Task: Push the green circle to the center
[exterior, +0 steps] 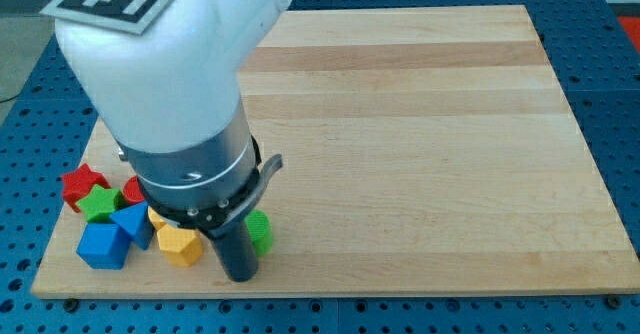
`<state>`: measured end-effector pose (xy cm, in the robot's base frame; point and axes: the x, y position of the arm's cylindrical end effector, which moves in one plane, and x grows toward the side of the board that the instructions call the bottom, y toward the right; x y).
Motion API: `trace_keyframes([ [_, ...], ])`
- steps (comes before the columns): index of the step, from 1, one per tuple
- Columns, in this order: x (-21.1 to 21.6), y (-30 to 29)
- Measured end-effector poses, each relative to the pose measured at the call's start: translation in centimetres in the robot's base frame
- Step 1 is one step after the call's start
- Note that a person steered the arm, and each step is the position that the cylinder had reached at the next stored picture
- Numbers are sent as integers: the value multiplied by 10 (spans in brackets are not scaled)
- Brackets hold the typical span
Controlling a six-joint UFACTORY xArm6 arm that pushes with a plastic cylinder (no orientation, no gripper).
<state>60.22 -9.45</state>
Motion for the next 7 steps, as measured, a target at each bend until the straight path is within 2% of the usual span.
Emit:
trace_keyframes([
  [2, -17, 0],
  [4, -52, 0],
  [7, -106, 38],
])
